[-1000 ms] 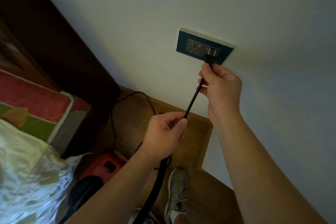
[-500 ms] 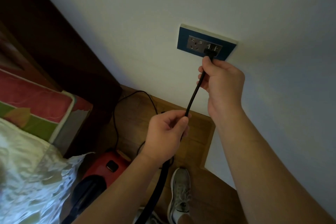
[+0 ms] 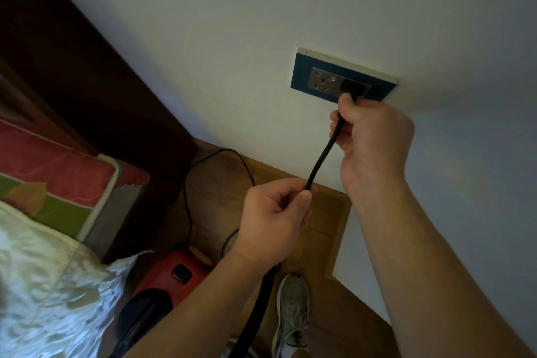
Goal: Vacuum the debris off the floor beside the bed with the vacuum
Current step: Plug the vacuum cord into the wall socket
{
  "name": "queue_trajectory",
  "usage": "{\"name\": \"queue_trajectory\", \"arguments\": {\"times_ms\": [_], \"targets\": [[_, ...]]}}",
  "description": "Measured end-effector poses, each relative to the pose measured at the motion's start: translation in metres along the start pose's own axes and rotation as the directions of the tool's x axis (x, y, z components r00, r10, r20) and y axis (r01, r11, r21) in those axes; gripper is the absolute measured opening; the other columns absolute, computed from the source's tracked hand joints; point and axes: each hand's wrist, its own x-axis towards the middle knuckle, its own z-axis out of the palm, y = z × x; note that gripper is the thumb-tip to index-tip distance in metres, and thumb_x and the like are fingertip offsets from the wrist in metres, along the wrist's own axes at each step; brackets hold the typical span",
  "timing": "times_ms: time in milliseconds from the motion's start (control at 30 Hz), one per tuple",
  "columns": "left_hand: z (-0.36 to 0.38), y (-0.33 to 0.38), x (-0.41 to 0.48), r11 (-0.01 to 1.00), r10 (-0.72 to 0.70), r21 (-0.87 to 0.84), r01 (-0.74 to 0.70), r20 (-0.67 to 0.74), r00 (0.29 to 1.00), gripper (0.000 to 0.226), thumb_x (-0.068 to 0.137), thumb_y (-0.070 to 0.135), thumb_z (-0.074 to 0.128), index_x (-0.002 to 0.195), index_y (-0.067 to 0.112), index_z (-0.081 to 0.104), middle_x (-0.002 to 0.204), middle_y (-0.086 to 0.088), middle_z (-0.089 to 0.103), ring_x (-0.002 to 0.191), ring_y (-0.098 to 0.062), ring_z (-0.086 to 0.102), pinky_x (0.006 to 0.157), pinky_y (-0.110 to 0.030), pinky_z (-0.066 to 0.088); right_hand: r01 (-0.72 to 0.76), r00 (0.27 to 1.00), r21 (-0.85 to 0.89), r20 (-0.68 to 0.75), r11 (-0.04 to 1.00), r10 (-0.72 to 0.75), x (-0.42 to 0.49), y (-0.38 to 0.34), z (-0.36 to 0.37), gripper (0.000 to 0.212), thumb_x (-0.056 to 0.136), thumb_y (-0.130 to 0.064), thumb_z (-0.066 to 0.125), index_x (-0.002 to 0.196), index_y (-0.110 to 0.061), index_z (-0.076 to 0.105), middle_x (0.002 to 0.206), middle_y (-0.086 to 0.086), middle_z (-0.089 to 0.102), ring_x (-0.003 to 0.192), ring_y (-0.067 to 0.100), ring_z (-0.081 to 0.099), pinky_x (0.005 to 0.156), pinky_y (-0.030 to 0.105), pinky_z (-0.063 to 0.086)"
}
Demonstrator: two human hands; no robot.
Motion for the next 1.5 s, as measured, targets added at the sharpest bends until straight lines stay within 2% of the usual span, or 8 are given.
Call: {"name": "queue_trajectory", "arguments": {"times_ms": [167, 300, 467, 700, 900, 1100, 1400, 1500], "targets": [[-0.002, 0.002, 0.004, 1.000, 0.010, -0.008, -0.010, 0.005, 1.000, 0.028, 0.098, -0.001, 0.058, 0.092, 0.022, 0.074, 0.064, 0.000, 0.064, 0.060, -0.015, 0.059, 0.061, -0.029, 0.055, -0.027, 0.999, 0.068, -0.040, 0.997, 0.030, -0.002, -0.005, 0.007, 0.015, 0.090, -0.010, 0.073, 0.076, -0.013, 0.068, 0.055, -0.008, 0.066, 0.057, 0.009, 0.063, 0.057, 0.023, 0.052], [-0.006, 0.004, -0.003, 1.000, 0.003, 0.020, -0.003, -0.007, 1.000, 0.031, 0.098, 0.001, 0.059, 0.091, 0.028, 0.074, 0.066, -0.005, 0.066, 0.062, -0.014, 0.061, 0.060, -0.027, 0.055, 0.013, 1.000, -0.017, -0.011, 1.000, -0.013, -0.010, -0.005, 0.004, 0.019, 0.092, -0.017, 0.071, 0.074, -0.017, 0.071, 0.059, -0.005, 0.067, 0.061, 0.010, 0.063, 0.061, 0.026, 0.054], [-0.003, 0.010, -0.008, 0.999, 0.027, 0.032, -0.027, -0.013, 1.000, 0.031, 0.098, 0.001, 0.059, 0.092, 0.028, 0.074, 0.070, -0.009, 0.067, 0.063, -0.014, 0.062, 0.060, -0.029, 0.056, -0.093, 0.994, -0.064, 0.050, 0.994, 0.096, -0.019, -0.007, -0.004, 0.017, 0.094, -0.025, 0.069, 0.094, -0.009, 0.072, 0.071, -0.001, 0.070, 0.066, 0.010, 0.066, 0.063, 0.026, 0.055], [-0.004, 0.004, -0.008, 0.999, 0.027, 0.047, -0.025, -0.029, 0.999, 0.031, 0.098, 0.003, 0.060, 0.093, 0.030, 0.073, 0.072, -0.011, 0.068, 0.064, -0.016, 0.063, 0.063, -0.032, 0.057, -0.120, 0.993, -0.050, 0.004, 0.992, 0.120, -0.019, -0.010, 0.003, 0.018, 0.097, -0.022, 0.064, 0.083, -0.011, 0.068, 0.065, -0.003, 0.067, 0.053, 0.004, 0.061, 0.052, 0.021, 0.051], [-0.002, -0.004, -0.003, 0.999, 0.031, 0.039, -0.031, 0.007, 0.999, 0.027, 0.099, 0.003, 0.059, 0.095, 0.026, 0.073, 0.065, 0.004, 0.064, 0.061, -0.009, 0.059, 0.061, -0.024, 0.054, -0.106, 0.993, -0.001, -0.044, 0.994, 0.106, -0.015, -0.004, 0.008, 0.022, 0.097, -0.019, 0.066, 0.076, -0.012, 0.066, 0.063, -0.002, 0.066, 0.050, 0.005, 0.058, 0.049, 0.021, 0.048], [-0.007, 0.000, -0.009, 0.993, 0.112, 0.028, -0.113, 0.032, 0.993, 0.032, 0.098, 0.003, 0.060, 0.096, 0.032, 0.072, 0.067, -0.004, 0.065, 0.061, -0.013, 0.059, 0.058, -0.033, 0.055, -0.074, 0.995, 0.051, -0.070, 0.996, 0.078, -0.012, -0.005, 0.009, 0.021, 0.095, -0.016, 0.066, 0.075, -0.011, 0.066, 0.061, -0.001, 0.065, 0.048, 0.006, 0.057, 0.044, 0.020, 0.046], [-0.011, -0.006, -0.007, 0.998, 0.051, 0.046, -0.052, 0.013, 0.999, 0.019, 0.098, 0.006, 0.061, 0.111, 0.008, 0.075, 0.072, 0.005, 0.068, 0.067, -0.007, 0.063, 0.066, -0.023, 0.056, -0.064, 0.997, -0.008, -0.051, 0.998, 0.063, -0.013, -0.004, 0.007, 0.020, 0.096, -0.020, 0.065, 0.079, -0.010, 0.067, 0.066, 0.000, 0.066, 0.054, 0.008, 0.060, 0.050, 0.022, 0.048], [-0.009, -0.006, -0.011, 0.999, 0.039, 0.037, -0.039, 0.012, 0.999, 0.020, 0.099, 0.007, 0.061, 0.113, 0.008, 0.074, 0.072, 0.007, 0.068, 0.069, -0.005, 0.063, 0.068, -0.020, 0.055, -0.040, 0.999, -0.075, -0.038, 0.996, 0.038, -0.013, -0.003, 0.004, 0.023, 0.097, -0.023, 0.065, 0.079, -0.009, 0.069, 0.068, 0.001, 0.067, 0.058, 0.009, 0.062, 0.054, 0.023, 0.050]]}}
